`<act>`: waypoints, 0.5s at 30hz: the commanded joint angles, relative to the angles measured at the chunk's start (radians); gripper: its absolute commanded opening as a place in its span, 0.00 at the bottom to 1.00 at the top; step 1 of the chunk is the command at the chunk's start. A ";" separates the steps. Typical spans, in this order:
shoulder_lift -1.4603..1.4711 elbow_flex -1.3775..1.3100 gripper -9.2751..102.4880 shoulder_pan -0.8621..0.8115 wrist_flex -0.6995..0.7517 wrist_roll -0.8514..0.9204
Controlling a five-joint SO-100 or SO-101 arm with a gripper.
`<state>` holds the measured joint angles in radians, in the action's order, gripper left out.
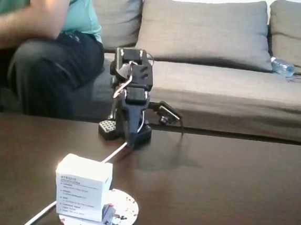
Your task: Grasp a servo box and put it on the zirlivani.
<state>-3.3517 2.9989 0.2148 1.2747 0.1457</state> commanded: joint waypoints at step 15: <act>-0.002 -0.009 0.08 0.002 0.026 0.008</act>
